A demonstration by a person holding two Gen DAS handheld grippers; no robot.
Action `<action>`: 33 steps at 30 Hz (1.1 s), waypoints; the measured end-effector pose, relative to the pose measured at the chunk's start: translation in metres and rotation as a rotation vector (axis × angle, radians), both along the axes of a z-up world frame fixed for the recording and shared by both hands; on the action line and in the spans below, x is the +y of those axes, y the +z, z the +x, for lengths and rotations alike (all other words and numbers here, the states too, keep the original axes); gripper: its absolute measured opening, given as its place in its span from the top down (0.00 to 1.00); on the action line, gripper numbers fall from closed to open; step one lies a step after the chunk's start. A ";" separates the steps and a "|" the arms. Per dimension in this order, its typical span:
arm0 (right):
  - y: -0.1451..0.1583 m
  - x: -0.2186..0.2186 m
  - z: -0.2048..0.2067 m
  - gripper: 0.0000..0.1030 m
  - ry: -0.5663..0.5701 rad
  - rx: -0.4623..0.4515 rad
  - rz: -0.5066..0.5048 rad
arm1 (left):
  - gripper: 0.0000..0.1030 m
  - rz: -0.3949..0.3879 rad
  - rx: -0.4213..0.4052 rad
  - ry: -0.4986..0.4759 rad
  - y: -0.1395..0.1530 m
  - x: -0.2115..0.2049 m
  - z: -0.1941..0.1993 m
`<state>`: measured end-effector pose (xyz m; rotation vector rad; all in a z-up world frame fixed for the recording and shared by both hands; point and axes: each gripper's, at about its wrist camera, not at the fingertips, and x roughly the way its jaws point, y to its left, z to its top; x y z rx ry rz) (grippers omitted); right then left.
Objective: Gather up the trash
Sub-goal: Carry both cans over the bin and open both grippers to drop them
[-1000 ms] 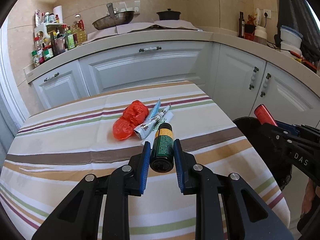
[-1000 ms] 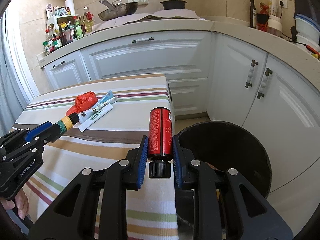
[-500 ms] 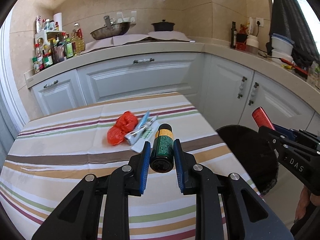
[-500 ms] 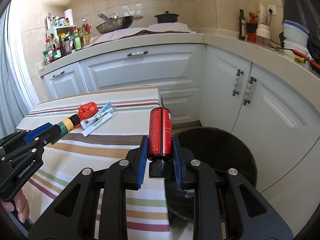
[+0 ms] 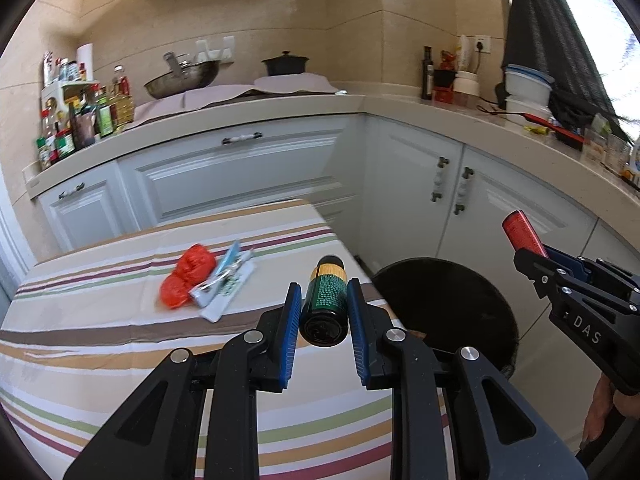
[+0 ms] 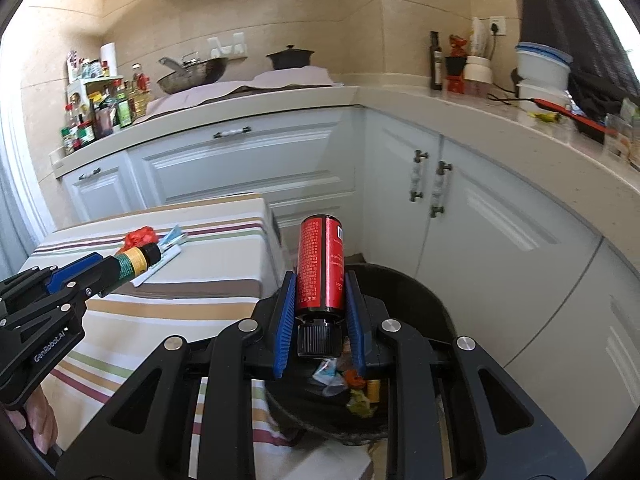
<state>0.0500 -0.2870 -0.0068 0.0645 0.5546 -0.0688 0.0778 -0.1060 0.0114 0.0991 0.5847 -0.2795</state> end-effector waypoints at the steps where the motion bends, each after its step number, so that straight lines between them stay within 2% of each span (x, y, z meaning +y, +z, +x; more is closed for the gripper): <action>1: 0.000 -0.004 -0.001 0.77 -0.008 -0.003 -0.001 | 0.76 0.002 -0.004 -0.009 0.001 -0.004 0.000; 10: -0.005 -0.028 0.000 0.77 -0.047 0.000 0.001 | 0.77 0.009 -0.017 -0.062 0.000 -0.037 0.005; 24: -0.031 -0.060 0.020 0.76 -0.100 0.047 0.024 | 0.77 0.036 -0.016 -0.157 -0.013 -0.100 0.039; 25: -0.033 -0.062 0.023 0.73 -0.100 0.049 0.026 | 0.75 0.035 -0.013 -0.154 -0.015 -0.101 0.042; 26: -0.036 -0.064 0.027 0.63 -0.098 0.057 0.030 | 0.66 0.037 -0.011 -0.147 -0.018 -0.103 0.047; 27: -0.037 -0.066 0.029 0.60 -0.101 0.059 0.029 | 0.59 0.039 -0.009 -0.137 -0.020 -0.104 0.051; 33: -0.041 -0.073 0.036 0.59 -0.128 0.065 0.024 | 0.54 0.024 0.022 -0.106 -0.027 -0.098 0.063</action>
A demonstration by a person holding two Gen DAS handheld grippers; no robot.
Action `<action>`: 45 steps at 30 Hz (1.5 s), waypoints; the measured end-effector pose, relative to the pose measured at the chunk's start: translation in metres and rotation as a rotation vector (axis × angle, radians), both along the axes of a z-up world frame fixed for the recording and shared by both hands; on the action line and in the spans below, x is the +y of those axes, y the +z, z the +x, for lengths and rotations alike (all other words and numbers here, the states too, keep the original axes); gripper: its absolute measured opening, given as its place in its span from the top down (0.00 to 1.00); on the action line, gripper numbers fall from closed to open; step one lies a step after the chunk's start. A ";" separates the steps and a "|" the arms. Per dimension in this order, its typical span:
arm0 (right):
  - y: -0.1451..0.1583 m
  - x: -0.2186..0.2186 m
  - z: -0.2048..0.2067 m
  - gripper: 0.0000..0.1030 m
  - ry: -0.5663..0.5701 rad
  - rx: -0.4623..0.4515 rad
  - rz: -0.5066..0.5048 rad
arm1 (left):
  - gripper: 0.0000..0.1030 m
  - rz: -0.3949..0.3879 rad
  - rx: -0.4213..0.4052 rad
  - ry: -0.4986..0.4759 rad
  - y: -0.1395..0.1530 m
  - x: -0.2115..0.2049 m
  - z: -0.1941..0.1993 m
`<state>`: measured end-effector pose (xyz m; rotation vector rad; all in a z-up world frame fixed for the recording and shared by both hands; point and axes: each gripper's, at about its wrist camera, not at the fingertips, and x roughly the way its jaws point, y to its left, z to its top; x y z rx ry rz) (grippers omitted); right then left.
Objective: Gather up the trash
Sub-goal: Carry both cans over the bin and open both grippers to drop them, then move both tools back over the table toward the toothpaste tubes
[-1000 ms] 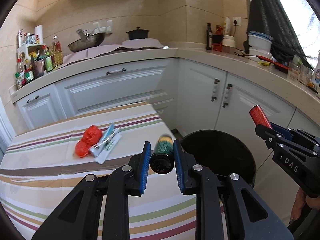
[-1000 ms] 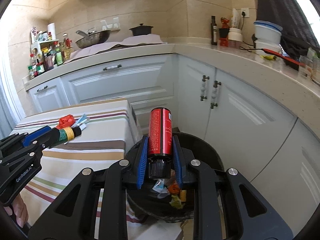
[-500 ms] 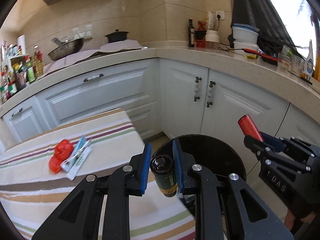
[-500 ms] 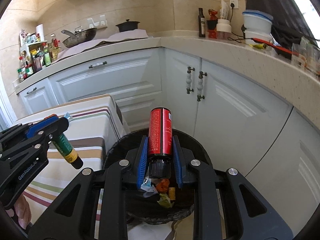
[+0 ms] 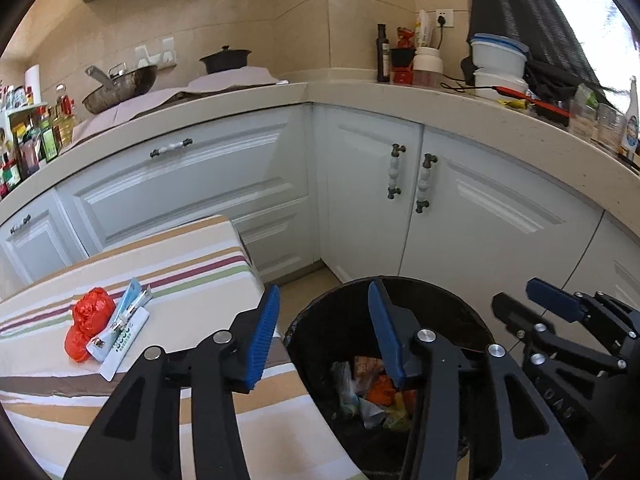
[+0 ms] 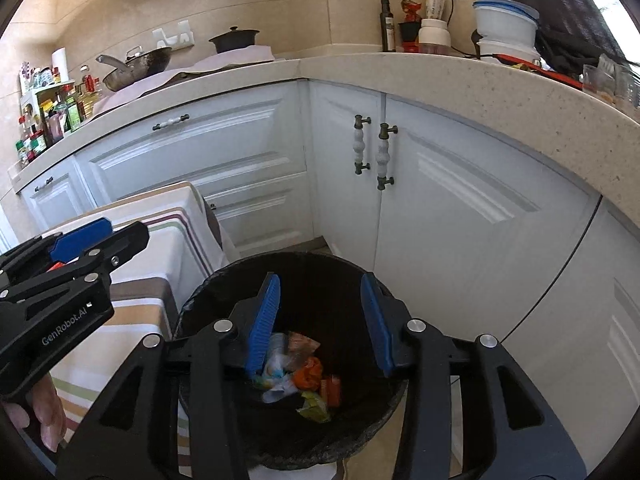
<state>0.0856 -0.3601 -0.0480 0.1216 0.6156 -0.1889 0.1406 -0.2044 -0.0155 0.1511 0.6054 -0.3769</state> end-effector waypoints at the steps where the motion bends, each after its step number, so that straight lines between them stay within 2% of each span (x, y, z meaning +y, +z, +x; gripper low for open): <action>1: 0.000 -0.001 0.001 0.59 -0.001 0.000 0.000 | 0.54 -0.002 0.003 0.005 -0.001 0.002 0.001; 10: 0.001 0.006 0.003 0.59 0.008 0.002 0.009 | 0.52 -0.001 0.018 0.056 -0.002 0.025 -0.004; 17: 0.003 0.035 0.011 0.58 0.062 0.002 0.021 | 0.52 0.014 0.024 0.149 -0.002 0.072 -0.012; 29: -0.001 0.145 0.047 0.57 0.289 0.043 0.034 | 0.47 0.070 -0.023 0.394 0.001 0.184 -0.024; 35: -0.005 0.202 0.067 0.57 0.388 0.080 0.036 | 0.45 0.063 -0.015 0.508 -0.003 0.239 -0.027; 45: -0.023 0.273 0.094 0.56 0.467 0.157 0.012 | 0.45 0.056 0.001 0.628 -0.010 0.307 -0.032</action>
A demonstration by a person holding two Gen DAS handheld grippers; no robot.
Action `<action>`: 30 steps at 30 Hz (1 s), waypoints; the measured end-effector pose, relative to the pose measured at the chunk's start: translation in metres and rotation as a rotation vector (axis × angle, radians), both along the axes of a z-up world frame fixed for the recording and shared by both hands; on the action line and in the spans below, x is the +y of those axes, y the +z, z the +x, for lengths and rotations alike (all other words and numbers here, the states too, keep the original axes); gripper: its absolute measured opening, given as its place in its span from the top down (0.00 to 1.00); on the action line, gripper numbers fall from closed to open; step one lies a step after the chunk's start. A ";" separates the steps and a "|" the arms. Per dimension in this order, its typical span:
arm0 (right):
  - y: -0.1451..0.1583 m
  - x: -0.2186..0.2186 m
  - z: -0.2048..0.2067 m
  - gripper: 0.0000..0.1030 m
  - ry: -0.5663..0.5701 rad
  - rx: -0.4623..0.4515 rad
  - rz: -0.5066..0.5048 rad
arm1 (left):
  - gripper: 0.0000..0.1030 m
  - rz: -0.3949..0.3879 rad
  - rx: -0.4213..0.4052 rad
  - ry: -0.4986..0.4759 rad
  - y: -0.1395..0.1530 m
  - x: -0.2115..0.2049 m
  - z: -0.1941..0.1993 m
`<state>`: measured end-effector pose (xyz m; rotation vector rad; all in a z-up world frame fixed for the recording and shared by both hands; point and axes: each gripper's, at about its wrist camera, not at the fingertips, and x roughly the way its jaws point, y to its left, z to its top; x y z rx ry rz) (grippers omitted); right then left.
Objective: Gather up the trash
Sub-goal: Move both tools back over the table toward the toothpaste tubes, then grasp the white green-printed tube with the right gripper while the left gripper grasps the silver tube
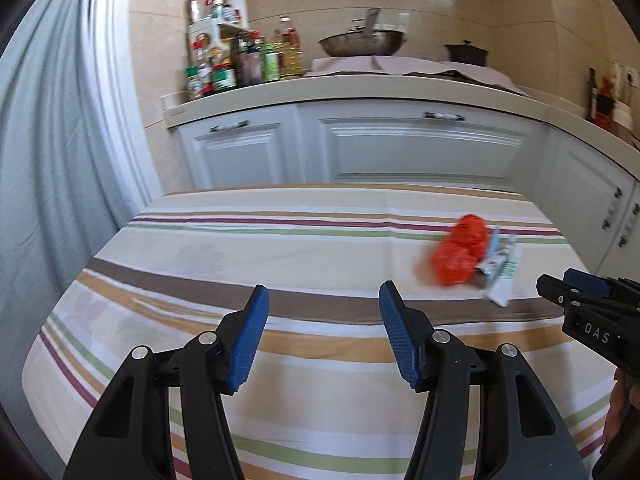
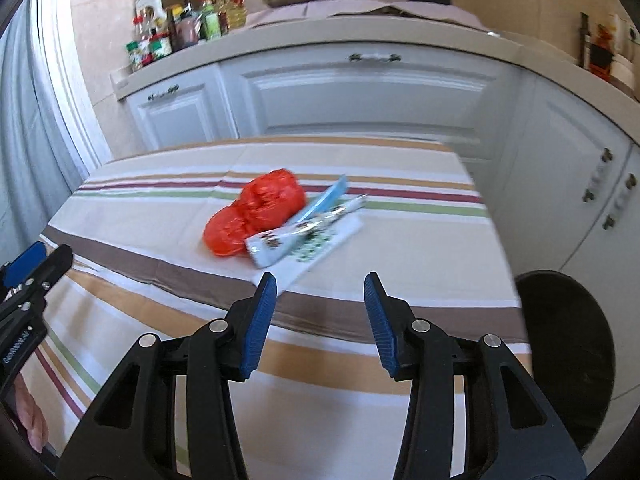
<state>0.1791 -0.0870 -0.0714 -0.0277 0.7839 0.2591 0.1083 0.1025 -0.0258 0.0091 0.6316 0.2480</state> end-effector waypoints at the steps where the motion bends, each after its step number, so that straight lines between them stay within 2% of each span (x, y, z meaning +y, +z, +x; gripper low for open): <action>1: -0.002 0.005 0.003 0.56 0.003 0.009 -0.004 | 0.45 -0.002 0.002 0.007 -0.001 0.008 -0.001; 4: -0.009 0.020 0.011 0.56 0.014 0.037 -0.025 | 0.45 -0.017 0.006 0.034 -0.003 0.023 -0.002; 6: -0.014 0.029 0.016 0.50 0.017 0.051 -0.044 | 0.45 -0.028 0.009 0.047 -0.005 0.033 -0.002; 11: -0.025 0.041 0.034 0.50 -0.003 0.097 -0.106 | 0.45 -0.052 0.014 0.057 -0.007 0.045 -0.002; 23: -0.030 -0.013 0.037 0.49 -0.132 0.110 -0.130 | 0.45 -0.087 0.035 0.027 -0.014 0.044 0.001; 30: -0.022 -0.021 0.040 0.49 -0.137 0.086 -0.096 | 0.44 -0.087 0.039 0.001 -0.013 0.035 0.005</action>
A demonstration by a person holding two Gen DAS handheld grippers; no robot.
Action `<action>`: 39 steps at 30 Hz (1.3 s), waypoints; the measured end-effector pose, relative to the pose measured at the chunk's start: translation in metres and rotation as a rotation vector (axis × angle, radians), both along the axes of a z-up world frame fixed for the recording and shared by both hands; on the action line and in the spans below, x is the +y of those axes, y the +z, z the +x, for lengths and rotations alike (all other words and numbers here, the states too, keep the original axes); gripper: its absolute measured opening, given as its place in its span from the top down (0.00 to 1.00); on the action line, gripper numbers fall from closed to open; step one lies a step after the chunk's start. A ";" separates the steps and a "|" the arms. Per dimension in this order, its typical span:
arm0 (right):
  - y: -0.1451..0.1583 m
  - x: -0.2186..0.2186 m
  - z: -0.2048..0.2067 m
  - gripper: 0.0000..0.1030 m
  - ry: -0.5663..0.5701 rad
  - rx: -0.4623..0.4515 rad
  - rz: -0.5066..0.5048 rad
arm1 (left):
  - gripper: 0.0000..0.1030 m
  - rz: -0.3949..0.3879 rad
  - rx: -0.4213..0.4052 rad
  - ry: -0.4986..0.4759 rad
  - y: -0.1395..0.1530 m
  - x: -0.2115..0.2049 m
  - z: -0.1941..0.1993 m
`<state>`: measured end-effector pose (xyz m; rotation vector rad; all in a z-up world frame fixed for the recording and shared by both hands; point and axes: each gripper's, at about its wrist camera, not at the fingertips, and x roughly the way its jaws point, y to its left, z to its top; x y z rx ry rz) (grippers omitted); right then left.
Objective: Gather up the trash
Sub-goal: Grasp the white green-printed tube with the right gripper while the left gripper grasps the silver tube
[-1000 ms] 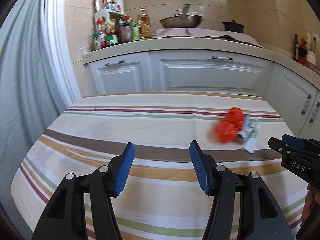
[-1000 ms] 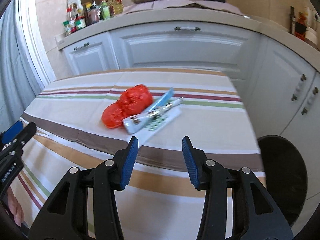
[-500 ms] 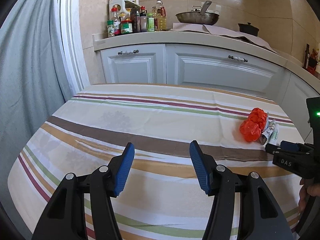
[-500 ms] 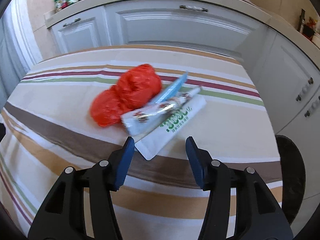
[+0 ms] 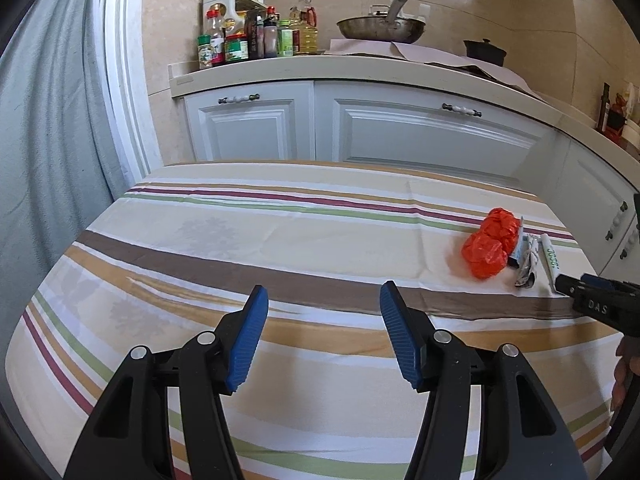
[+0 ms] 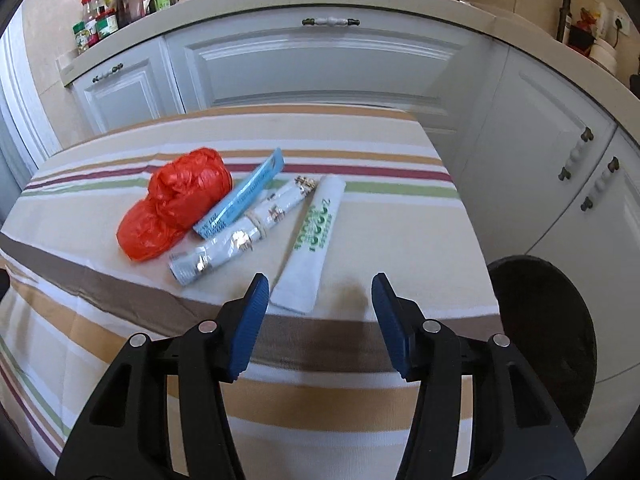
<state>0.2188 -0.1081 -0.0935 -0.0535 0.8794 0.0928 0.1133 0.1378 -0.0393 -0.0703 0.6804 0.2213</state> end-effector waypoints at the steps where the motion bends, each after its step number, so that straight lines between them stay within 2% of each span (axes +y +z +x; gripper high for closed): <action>1: 0.000 0.000 0.002 0.49 -0.001 -0.002 0.002 | 0.44 0.000 0.000 -0.004 0.000 -0.002 0.000; 8: -0.007 -0.003 0.018 0.52 -0.015 0.021 0.022 | 0.44 -0.002 -0.003 -0.055 0.003 -0.021 0.007; 13: -0.007 -0.008 0.016 0.79 -0.008 0.011 -0.008 | 0.44 -0.010 -0.004 -0.103 0.003 -0.039 0.013; 21: -0.005 -0.022 0.003 0.79 0.020 -0.004 0.021 | 0.44 -0.012 -0.002 -0.180 0.001 -0.073 0.026; 33: 0.009 -0.059 -0.008 0.79 -0.012 -0.060 0.035 | 0.44 0.004 0.007 -0.282 -0.003 -0.123 0.050; 39: 0.012 -0.076 -0.009 0.79 -0.017 -0.071 0.057 | 0.44 0.026 0.038 -0.322 -0.013 -0.146 0.067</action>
